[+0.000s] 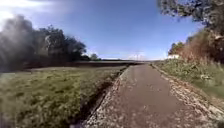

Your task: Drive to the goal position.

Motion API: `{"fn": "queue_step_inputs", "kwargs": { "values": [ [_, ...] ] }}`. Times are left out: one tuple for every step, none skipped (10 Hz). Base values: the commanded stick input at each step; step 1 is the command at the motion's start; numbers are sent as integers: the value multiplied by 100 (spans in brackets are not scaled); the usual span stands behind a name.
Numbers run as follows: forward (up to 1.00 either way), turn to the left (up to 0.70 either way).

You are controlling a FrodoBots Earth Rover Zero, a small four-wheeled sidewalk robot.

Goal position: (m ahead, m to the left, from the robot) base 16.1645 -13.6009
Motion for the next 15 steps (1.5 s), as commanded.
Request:
{"fn": "queue_step_inputs", "kwargs": {
  "values": [
    [0,0],
    [0,0],
    [0,0],
    [0,-29],
    [0,-62],
    [0,-82],
    [0,-92],
    [0,-100],
    [0,-100],
    [0,-100],
    [0,-100],
    [0,-100],
    [0,-100],
    [0,-100],
    [0,-98]
  ]
}}
